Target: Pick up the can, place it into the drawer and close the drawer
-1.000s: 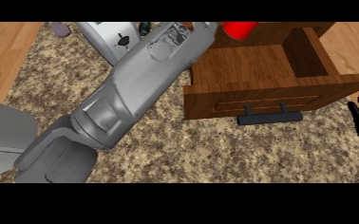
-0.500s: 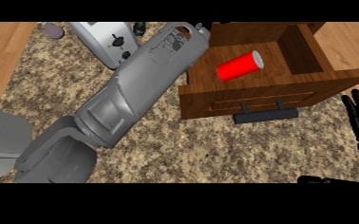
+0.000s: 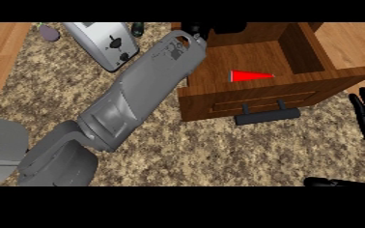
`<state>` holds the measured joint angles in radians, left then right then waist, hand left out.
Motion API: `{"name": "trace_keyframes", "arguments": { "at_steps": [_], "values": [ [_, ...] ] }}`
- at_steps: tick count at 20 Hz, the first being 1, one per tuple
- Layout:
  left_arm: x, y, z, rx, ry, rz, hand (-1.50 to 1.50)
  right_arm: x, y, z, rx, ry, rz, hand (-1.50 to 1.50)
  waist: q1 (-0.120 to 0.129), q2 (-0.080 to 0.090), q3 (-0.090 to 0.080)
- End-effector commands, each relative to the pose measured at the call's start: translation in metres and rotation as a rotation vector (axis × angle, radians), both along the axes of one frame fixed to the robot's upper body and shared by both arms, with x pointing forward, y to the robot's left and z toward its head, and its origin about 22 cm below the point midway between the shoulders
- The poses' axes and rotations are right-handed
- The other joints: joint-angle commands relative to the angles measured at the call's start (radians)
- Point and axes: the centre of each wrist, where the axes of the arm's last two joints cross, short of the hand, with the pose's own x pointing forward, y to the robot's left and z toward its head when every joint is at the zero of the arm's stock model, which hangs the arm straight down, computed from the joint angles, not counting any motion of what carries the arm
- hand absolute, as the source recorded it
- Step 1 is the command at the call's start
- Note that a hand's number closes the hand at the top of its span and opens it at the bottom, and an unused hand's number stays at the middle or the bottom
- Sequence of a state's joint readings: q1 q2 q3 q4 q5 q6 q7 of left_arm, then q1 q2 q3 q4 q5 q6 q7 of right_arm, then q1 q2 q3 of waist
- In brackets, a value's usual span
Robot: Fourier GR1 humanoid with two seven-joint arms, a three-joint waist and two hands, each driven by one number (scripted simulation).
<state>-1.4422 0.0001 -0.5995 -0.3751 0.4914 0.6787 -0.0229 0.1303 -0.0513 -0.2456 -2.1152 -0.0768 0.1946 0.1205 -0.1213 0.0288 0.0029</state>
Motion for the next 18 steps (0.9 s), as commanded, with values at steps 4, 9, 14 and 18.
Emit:
{"name": "trace_keyframes", "arguments": {
  "at_steps": [4, 9, 14, 18],
  "values": [
    [-0.002, 0.000, -0.009, -0.004, 0.000, 0.063, -1.50, 0.011, 0.006, 0.017, -0.016, -0.023, 0.028, -1.50, -0.017, 0.006, 0.000],
    [0.002, 0.001, -0.002, -0.014, -0.008, 0.083, -1.50, -0.008, 0.004, -0.001, -0.011, 0.006, 0.007, -1.50, -0.007, -0.001, 0.000],
    [-0.006, 0.000, -0.017, -0.055, -0.004, 0.092, -1.50, 0.004, -0.002, 0.014, -0.073, -0.049, 0.005, -1.50, -0.006, 0.000, 0.000],
    [-0.003, 0.003, -0.015, -0.098, 0.001, 0.112, -1.50, -0.004, 0.002, 0.030, -0.247, -0.110, -0.013, -1.50, -0.012, 0.001, -0.001]
  ]
}}
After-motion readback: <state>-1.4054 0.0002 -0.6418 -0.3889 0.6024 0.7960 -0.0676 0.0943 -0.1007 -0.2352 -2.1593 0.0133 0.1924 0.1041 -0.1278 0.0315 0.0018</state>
